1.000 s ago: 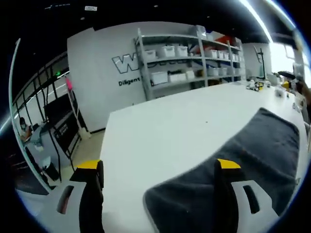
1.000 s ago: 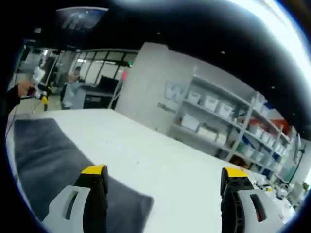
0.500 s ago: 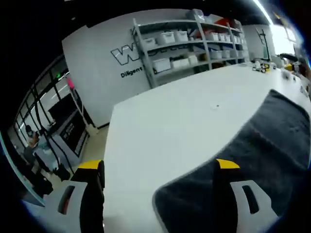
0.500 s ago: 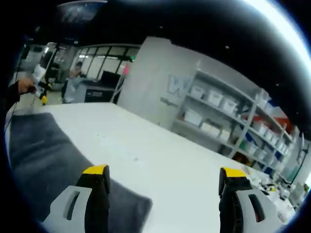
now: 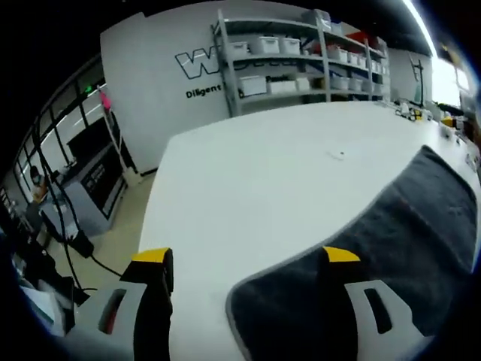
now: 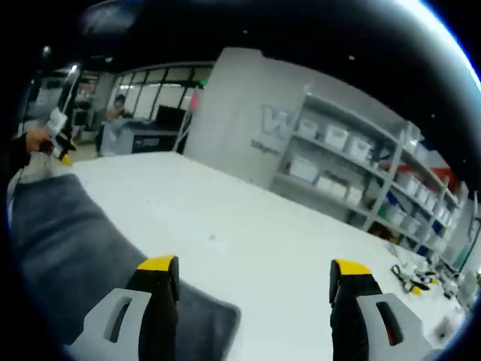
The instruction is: Open the folded towel by lifting each exposed corner and separating the folded layers until the towel lies flat within the target outline without major curled edges
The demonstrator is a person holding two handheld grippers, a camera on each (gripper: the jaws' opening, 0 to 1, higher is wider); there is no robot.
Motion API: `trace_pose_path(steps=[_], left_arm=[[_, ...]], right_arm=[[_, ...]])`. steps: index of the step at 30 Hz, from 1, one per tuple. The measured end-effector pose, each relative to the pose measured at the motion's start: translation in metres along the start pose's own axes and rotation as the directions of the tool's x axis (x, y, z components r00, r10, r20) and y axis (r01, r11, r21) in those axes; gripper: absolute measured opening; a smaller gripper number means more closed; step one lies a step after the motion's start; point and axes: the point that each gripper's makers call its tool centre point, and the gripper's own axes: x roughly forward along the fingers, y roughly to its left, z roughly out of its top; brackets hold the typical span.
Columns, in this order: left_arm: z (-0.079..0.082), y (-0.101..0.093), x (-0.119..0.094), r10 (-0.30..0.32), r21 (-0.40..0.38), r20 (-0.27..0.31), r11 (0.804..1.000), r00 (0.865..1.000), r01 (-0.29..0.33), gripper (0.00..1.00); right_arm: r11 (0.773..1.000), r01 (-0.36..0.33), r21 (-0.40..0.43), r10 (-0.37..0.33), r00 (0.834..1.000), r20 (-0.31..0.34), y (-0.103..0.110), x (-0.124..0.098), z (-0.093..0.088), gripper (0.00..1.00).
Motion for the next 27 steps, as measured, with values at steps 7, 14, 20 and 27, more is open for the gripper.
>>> trace_pose_path(steps=[7, 14, 20, 27], left_arm=[[-0.024, -0.005, 0.014, -0.038, -0.035, -0.038, 0.999, 0.999, 0.037, 0.72], [-0.035, -0.010, 0.020, -0.037, -0.034, -0.041, 0.999, 0.998, 0.036, 0.69], [-0.042, -0.014, 0.024, -0.047, -0.042, -0.045, 0.998, 0.998, 0.046, 0.67], [-0.049, -0.018, 0.026, -0.082, -0.070, -0.052, 0.994, 0.995, 0.078, 0.57]], right_arm=[[0.999, -0.023, 0.041, 0.026, 0.998, -0.054, 0.011, 0.012, -0.035, 0.68], [0.998, -0.034, 0.054, 0.038, 0.997, -0.072, 0.017, 0.015, -0.045, 0.58], [0.998, -0.045, 0.048, 0.050, 0.993, -0.106, 0.024, 0.023, -0.064, 0.57], [0.996, -0.064, 0.064, 0.071, 0.991, -0.110, 0.031, 0.020, -0.071, 0.52]])
